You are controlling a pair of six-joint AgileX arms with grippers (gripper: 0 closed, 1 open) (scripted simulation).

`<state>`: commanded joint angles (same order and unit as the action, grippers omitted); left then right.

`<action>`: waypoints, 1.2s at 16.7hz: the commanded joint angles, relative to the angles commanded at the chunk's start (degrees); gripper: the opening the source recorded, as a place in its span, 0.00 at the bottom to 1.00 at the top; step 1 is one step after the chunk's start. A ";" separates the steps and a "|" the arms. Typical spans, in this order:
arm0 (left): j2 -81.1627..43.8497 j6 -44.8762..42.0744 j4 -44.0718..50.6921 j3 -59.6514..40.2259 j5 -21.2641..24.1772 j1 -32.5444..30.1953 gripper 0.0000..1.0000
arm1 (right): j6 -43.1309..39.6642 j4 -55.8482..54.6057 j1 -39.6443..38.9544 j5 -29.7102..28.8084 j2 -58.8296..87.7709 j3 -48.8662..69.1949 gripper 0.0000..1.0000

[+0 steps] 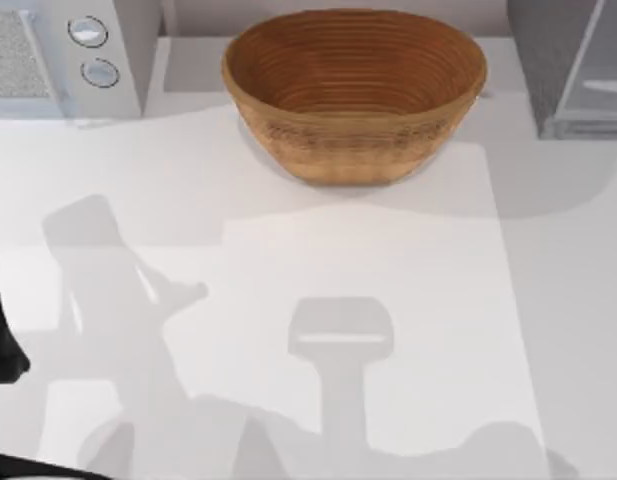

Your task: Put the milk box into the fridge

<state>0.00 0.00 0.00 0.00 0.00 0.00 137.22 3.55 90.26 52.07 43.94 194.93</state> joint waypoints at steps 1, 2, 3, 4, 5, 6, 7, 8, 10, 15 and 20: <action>0.00 0.00 0.00 0.00 0.00 0.00 1.00 | -5.49 -0.82 -3.94 -1.70 -1.11 -8.12 0.00; 0.00 0.00 0.00 0.00 0.00 0.00 1.00 | -11.16 -1.61 -7.99 -3.50 -2.28 -16.65 0.00; 0.00 0.00 0.00 0.00 0.00 0.00 1.00 | -17.12 -2.33 -12.19 -5.45 -3.59 -25.74 0.00; 0.00 0.00 0.00 0.00 0.00 0.00 1.00 | -23.19 -3.01 -16.44 -7.47 -4.98 -35.05 0.00; 0.00 0.00 0.00 0.00 0.00 0.00 1.00 | -29.39 -3.65 -20.74 -9.56 -6.45 -44.58 0.00; 0.00 0.00 0.00 0.00 0.00 0.00 1.00 | -35.73 -4.21 -25.10 -11.76 -8.05 -54.33 0.00; 0.00 0.00 0.00 0.00 0.00 0.00 1.00 | -42.13 -4.73 -29.46 -14.01 -9.75 -64.13 0.00; 0.00 0.00 0.00 0.00 0.00 0.00 1.00 | -48.55 -5.19 -33.82 -16.30 -11.51 -73.96 0.00; 0.00 0.00 0.00 0.00 0.00 0.00 1.00 | -61.39 -5.89 -42.42 -21.02 -15.30 -93.41 0.00; 0.00 0.00 0.00 0.00 0.00 0.00 1.00 | -91.91 -6.42 -62.40 -32.85 -25.53 -138.15 0.00; 0.00 0.00 0.00 0.00 0.00 0.00 1.00 | -117.14 -5.43 -78.23 -43.27 -35.20 -171.48 0.00</action>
<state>0.00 0.00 0.00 0.00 0.00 0.00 20.08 -1.88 12.03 8.80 8.74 23.44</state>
